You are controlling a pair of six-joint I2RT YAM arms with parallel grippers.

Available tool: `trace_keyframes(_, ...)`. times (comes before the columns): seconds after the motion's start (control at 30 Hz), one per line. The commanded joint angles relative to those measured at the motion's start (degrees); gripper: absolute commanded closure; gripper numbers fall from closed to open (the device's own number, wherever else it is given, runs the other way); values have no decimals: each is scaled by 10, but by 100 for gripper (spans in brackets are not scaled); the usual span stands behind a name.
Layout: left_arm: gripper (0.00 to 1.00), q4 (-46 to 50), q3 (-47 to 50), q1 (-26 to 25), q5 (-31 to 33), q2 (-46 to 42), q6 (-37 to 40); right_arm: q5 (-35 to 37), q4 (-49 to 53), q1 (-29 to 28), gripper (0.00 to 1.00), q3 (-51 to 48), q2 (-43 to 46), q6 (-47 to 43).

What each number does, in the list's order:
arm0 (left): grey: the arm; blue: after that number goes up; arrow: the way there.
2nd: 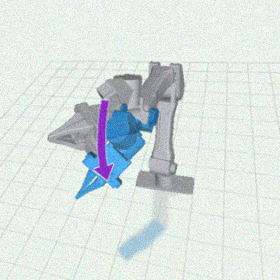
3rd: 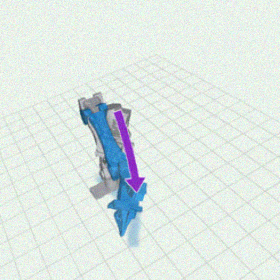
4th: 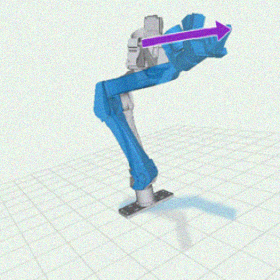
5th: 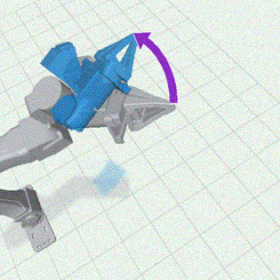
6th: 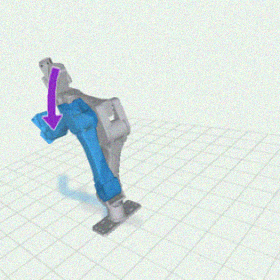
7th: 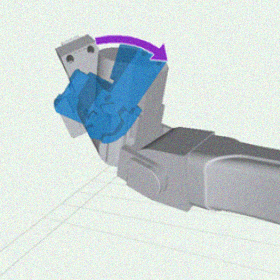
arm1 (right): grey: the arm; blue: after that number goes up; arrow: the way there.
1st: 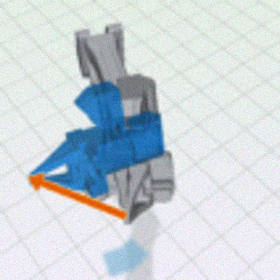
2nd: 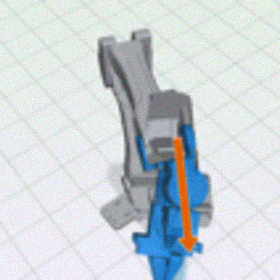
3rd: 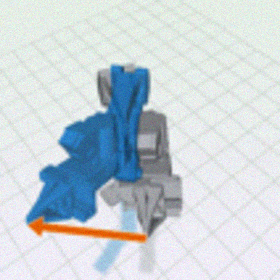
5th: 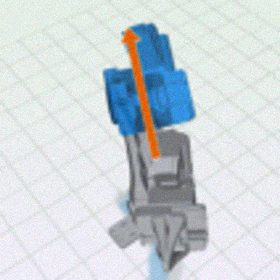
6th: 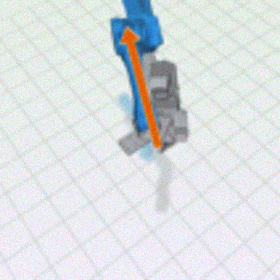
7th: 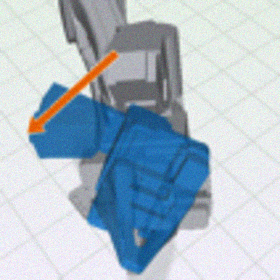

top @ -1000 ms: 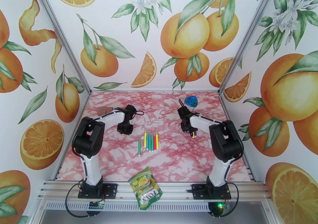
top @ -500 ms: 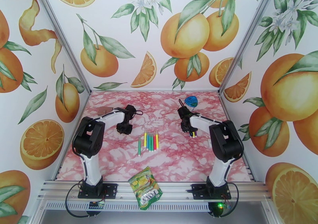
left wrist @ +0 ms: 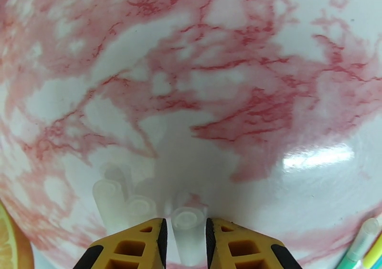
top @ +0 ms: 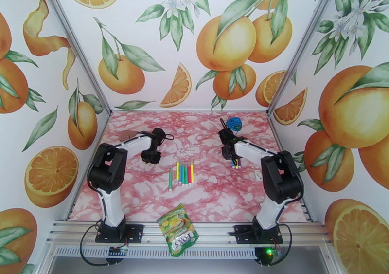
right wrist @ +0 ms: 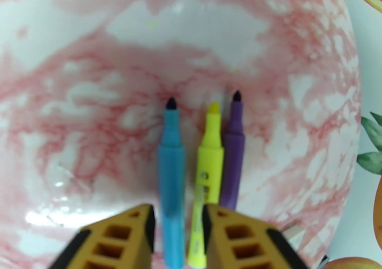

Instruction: Open the pen caps

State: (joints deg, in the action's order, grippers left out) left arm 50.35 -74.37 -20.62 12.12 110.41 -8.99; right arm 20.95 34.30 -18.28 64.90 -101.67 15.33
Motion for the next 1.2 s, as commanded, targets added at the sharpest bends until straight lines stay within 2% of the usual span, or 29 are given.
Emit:
trace_keyframes(0.0,71,-7,-10,2,-29,-44,-2,-15,-10,-14,65,-10,35,-9)
trace_keyframes(0.2,67,-12,-22,2,-51,-66,2,-57,-21,-39,61,-13,58,-14)
trace_keyframes(0.4,56,-62,1,2,-88,-110,5,-104,-40,-92,60,-19,77,-16)
trace_keyframes(0.47,50,-83,14,3,-100,-130,2,-133,-48,-105,59,-23,82,-4)
trace_keyframes(0.53,40,-102,27,3,-105,-148,-3,-169,-60,-113,58,-31,89,9)
trace_keyframes(0.63,34,-121,43,5,-105,-170,-11,-207,-79,-123,57,-42,96,27)
trace_keyframes(0.87,27,-177,85,8,-113,-212,-20,-252,-107,-147,55,-58,91,53)
trace_keyframes(1.17,26,-217,111,11,-110,-236,-25,-284,-124,-185,52,-53,48,72)
